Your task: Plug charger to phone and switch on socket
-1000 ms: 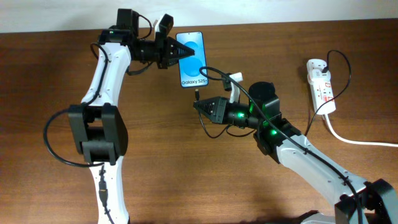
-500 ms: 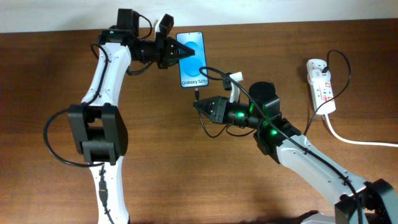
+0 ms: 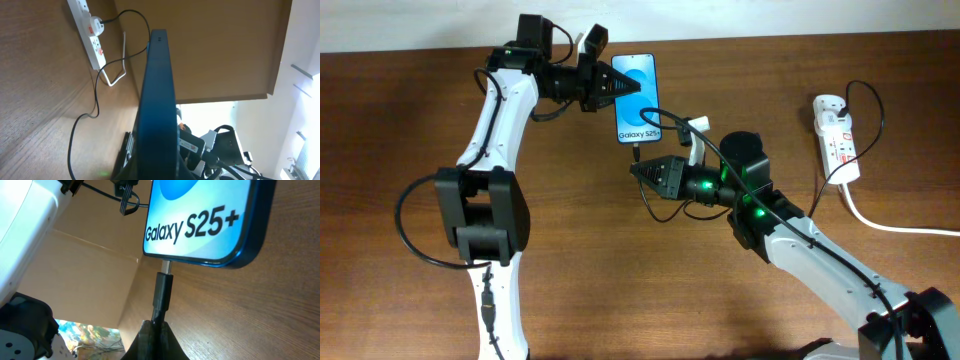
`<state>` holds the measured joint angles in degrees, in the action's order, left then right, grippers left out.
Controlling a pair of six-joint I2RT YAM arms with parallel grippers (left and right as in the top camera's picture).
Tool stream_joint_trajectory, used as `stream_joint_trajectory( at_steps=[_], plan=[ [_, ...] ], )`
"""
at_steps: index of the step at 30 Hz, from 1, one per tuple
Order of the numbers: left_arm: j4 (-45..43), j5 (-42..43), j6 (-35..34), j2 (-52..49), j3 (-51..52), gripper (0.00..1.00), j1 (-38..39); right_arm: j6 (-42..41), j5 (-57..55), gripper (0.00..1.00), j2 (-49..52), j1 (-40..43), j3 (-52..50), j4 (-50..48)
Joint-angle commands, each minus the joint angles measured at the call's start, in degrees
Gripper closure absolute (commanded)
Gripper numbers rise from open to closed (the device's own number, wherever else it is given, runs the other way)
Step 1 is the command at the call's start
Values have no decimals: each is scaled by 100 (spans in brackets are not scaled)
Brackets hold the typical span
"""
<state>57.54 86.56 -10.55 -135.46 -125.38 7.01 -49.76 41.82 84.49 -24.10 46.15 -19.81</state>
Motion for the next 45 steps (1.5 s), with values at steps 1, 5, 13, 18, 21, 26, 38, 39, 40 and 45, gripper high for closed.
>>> stream_joint_trajectory(
  at_steps=[1, 5, 13, 18, 21, 26, 38, 39, 40, 45],
  plan=[
    [-2, 219, -33, 46, -79, 100, 35, -28, -13, 96, -44, 136, 2, 13],
    [-2, 219, -33, 46, -79, 100, 35, -26, -4, 96, -44, 201, 2, 90],
    [-4, 214, -31, 46, -79, 100, 35, -28, -2, 96, -44, 201, 2, 87],
    [-120, 22, -35, 46, -79, 100, -4, -26, 107, 96, -44, 201, 4, 87],
    [-179, 20, -33, 46, -79, 100, -20, -26, 120, 96, -44, 201, 4, 87],
    [-306, 20, -81, 46, -79, 100, -20, -28, 131, 96, -44, 199, 2, 74],
    [-304, 48, -400, 46, -79, 100, -142, -26, 160, 96, -44, 201, 2, 92],
    [-304, 46, -400, 46, -79, 100, -142, -26, 146, 96, -44, 199, 2, 92],
    [-304, 46, -400, 46, -79, 100, -142, -26, 144, 96, -44, 201, 2, 90],
    [-304, 39, -398, 46, -79, 100, -140, -26, 142, 96, -44, 201, 2, 24]
  ],
)
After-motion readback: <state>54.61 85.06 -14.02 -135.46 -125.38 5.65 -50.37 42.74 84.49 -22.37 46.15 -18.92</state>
